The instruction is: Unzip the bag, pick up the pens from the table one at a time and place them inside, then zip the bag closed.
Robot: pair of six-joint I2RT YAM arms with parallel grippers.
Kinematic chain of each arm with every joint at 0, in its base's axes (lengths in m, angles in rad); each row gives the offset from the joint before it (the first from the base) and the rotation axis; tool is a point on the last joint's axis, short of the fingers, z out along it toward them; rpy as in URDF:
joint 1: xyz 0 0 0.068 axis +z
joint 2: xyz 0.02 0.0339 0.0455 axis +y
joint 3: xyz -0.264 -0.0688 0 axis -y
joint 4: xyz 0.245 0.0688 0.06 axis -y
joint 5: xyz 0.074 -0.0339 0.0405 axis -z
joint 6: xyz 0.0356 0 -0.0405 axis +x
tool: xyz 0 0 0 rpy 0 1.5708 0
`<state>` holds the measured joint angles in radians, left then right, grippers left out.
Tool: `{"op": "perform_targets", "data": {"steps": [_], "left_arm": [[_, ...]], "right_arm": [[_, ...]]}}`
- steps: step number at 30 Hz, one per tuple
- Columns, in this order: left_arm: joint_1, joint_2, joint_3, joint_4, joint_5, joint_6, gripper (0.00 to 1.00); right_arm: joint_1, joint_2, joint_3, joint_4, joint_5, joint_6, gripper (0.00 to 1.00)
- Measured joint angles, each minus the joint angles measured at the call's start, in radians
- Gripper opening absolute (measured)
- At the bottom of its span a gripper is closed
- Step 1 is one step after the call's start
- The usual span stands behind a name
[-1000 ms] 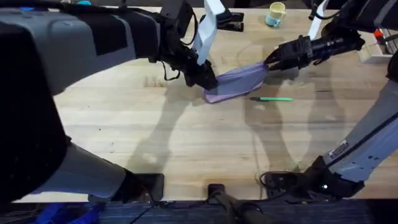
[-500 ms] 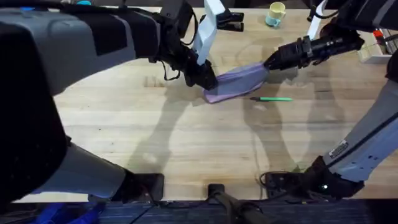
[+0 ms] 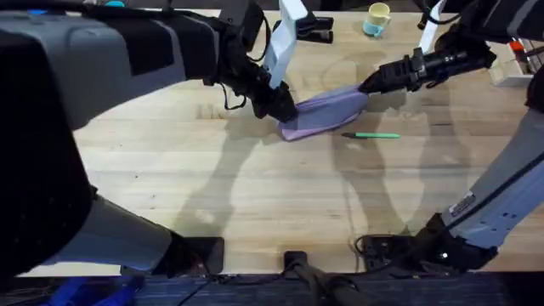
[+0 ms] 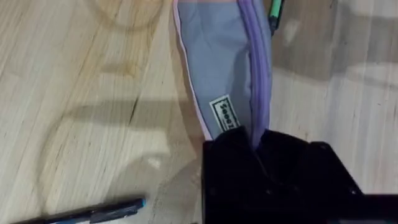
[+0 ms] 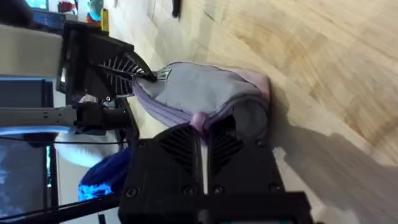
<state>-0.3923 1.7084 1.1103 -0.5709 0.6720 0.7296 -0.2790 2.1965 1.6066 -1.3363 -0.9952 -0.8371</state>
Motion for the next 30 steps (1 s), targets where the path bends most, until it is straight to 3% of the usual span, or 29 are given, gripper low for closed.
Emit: {"op": "perform_targets", "data": {"steps": [3, 4, 9, 19, 30], "left_arm": [[0.000, 0.000, 0.000, -0.001, 0.000, 0.000, 0.043], [0.000, 0.000, 0.000, -0.001, 0.000, 0.000, 0.043], [0.000, 0.000, 0.000, 0.002, 0.001, 0.000, 0.043], [-0.002, 0.000, 0.000, -0.001, 0.000, 0.000, 0.043], [-0.001, 0.000, 0.000, -0.012, -0.005, 0.000, 0.043]], "right_arm": [[-0.001, 0.000, 0.001, -0.025, 0.002, -0.014, 0.032], [-0.006, 0.000, 0.052, -0.139, 0.027, -0.121, 0.032], [0.013, -0.004, 0.132, -0.181, 0.104, -0.191, 0.033], [0.148, -0.129, 0.200, -0.137, 0.365, -0.227, 0.032], [0.302, -0.144, 0.229, -0.069, 0.486, -0.229, 0.032]]}}
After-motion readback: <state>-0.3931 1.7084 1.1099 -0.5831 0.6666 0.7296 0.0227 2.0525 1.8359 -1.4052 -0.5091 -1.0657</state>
